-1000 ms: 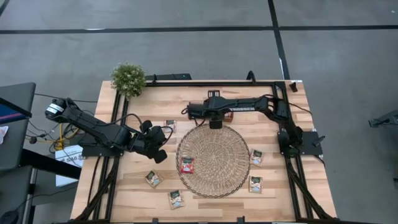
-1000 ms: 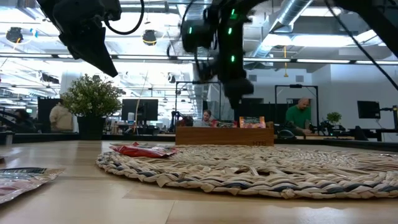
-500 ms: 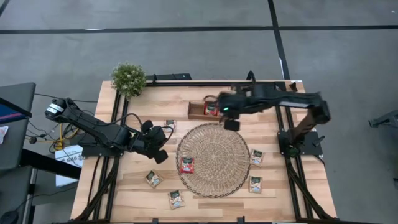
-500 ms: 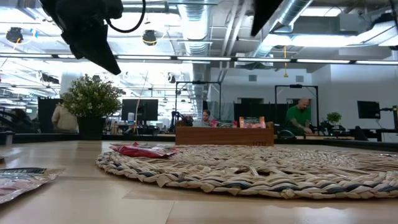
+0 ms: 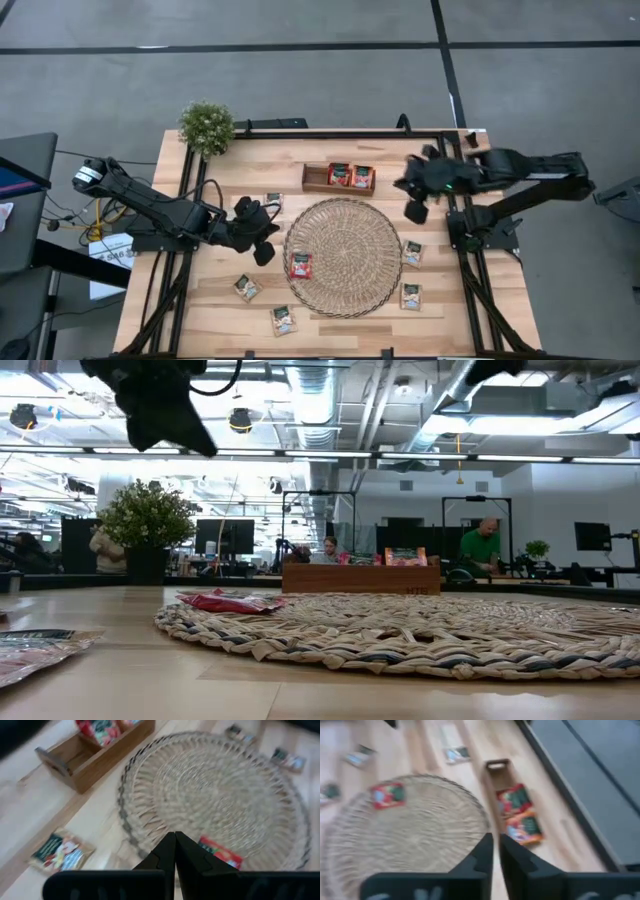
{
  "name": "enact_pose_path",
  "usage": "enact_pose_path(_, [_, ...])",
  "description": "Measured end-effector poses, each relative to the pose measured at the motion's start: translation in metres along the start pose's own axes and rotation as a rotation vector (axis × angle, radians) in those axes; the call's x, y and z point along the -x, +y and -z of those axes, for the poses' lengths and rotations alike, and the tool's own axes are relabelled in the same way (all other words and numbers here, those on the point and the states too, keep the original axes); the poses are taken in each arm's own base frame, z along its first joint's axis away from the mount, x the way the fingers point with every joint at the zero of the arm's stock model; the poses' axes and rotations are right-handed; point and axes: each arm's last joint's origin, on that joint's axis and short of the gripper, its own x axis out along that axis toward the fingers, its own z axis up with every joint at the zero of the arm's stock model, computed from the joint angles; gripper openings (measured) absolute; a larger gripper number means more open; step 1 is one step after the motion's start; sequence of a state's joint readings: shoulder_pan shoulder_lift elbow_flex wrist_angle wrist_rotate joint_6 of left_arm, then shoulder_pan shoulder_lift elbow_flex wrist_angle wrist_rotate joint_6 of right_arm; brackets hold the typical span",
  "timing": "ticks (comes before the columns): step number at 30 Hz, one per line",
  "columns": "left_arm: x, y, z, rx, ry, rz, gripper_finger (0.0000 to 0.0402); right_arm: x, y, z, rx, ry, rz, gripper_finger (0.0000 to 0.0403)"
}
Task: Pick & Place Tea
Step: Put the red tea bag into the middle section of the wooden organizer
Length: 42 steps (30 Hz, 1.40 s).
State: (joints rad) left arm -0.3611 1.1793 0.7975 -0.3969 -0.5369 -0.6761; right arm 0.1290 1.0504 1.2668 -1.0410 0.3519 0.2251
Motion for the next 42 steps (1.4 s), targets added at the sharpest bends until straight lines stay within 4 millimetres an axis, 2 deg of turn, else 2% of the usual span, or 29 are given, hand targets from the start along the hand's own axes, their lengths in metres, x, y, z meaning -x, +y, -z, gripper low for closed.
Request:
enact_pose_path(2, [0.0,-0.002,-0.003,0.008,-0.026,0.021,0.0,0.002,0.003,0.015,-0.032,-0.068,-0.06,0.0005])
enact_pose_path(8, [0.001,-0.009,-0.01,0.062,-0.078,0.108,0.0,0.0,0.013,0.056,-0.142,-0.234,-0.208,0.0016])
enact_pose_path(16, [0.001,-0.017,-0.025,0.119,-0.064,0.214,0.0,-0.011,0.023,0.089,-0.201,-0.375,-0.356,0.0002])
enact_pose_path(21, [-0.01,-0.036,-0.044,0.016,0.003,0.199,0.0,-0.018,0.029,0.098,-0.206,-0.412,-0.406,0.0005])
enact_pose_path(27, [-0.042,-0.055,-0.057,-0.099,0.23,0.126,0.0,-0.019,0.034,0.102,-0.191,-0.413,-0.43,0.0001])
enact_pose_path(35, [-0.082,-0.066,-0.052,-0.123,0.384,0.072,0.0,-0.015,0.04,0.103,-0.136,-0.424,-0.471,0.0001])
enact_pose_path(42, [-0.101,-0.069,-0.038,-0.087,0.467,0.064,0.0,-0.012,0.044,0.106,-0.081,-0.433,-0.485,0.0001])
